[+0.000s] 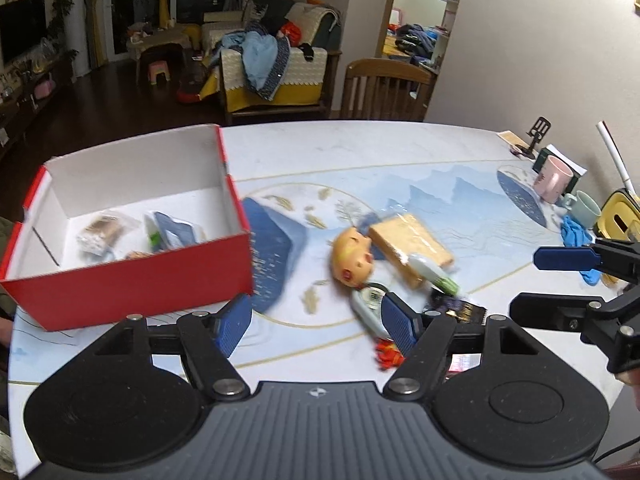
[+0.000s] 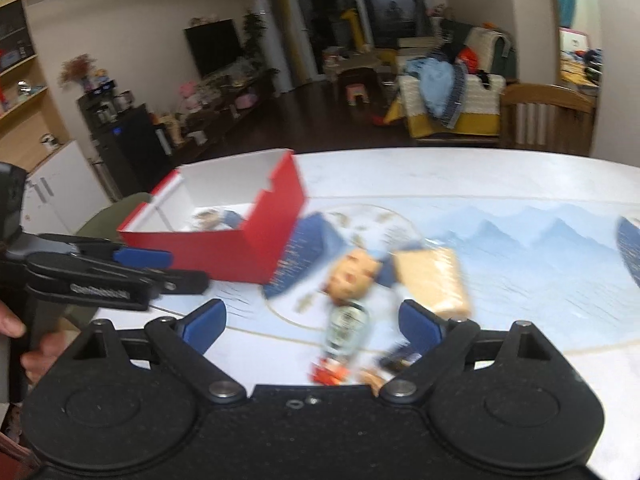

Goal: Organize objects
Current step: 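Withdraw both grippers from the box toward the green-and-white tube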

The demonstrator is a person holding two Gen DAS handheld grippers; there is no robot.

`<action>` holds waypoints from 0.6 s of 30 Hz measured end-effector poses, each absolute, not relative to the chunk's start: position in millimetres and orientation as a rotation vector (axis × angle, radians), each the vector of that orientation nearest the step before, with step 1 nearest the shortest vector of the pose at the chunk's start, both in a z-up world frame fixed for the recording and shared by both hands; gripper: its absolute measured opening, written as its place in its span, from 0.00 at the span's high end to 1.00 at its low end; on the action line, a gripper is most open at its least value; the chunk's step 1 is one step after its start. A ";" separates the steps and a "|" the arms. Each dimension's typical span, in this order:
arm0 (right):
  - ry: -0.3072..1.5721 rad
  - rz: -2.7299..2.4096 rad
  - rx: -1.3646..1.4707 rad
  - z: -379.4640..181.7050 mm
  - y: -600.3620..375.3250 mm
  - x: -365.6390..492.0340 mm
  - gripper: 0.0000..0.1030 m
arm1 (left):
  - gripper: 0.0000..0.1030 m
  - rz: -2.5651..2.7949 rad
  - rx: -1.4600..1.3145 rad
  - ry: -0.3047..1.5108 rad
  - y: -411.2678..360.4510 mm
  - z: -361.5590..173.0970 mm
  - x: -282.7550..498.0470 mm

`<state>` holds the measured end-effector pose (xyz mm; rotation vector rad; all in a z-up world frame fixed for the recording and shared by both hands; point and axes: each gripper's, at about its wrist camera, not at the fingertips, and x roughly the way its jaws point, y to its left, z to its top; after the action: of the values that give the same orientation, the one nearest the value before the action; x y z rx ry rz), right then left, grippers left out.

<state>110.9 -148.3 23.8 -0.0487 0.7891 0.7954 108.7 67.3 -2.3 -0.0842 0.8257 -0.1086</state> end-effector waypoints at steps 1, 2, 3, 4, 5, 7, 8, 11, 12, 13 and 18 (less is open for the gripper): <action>0.794 0.779 -0.049 20.9 -155.9 111.6 0.09 | 0.31 -0.110 -0.077 0.825 62.1 -3.8 108.7; 0.799 0.762 -0.050 17.8 -163.9 112.4 0.09 | 0.29 -0.113 -0.067 0.825 56.8 -5.3 109.0; 0.807 0.746 -0.048 14.7 -171.4 113.3 0.09 | 0.27 -0.115 -0.060 0.825 51.4 -7.3 109.1; 0.816 0.733 -0.044 11.6 -178.0 114.6 0.09 | 0.25 -0.118 -0.057 0.826 46.5 -9.6 109.7; 0.820 0.720 -0.043 8.9 -185.3 117.0 0.09 | 0.25 -0.124 -0.058 0.829 42.0 -11.9 110.7; 0.825 0.698 -0.048 2.8 -197.4 118.1 0.09 | 0.21 -0.132 -0.055 0.837 32.1 -16.6 113.4; 0.828 0.690 -0.050 -0.5 -203.7 118.6 0.09 | 0.20 -0.131 -0.052 0.839 27.3 -19.0 114.7; 0.827 0.667 -0.077 -11.2 -215.4 120.1 0.09 | 0.19 -0.131 -0.045 0.849 13.9 -27.7 120.8; 0.825 0.662 -0.092 -14.8 -217.3 120.6 0.09 | 0.18 -0.129 -0.042 0.853 9.7 -31.1 123.2; 0.823 0.662 -0.106 -18.0 -219.0 120.9 0.09 | 0.15 -0.127 -0.039 0.858 5.7 -35.0 125.9; 0.830 0.664 -0.160 -32.6 -218.3 125.0 0.09 | 0.01 -0.110 -0.083 0.901 -5.6 -55.2 139.1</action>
<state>125.0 -218.3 -32.6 -0.1605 0.8300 0.6641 139.1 -5.6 -55.2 -0.0825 0.9013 -0.1099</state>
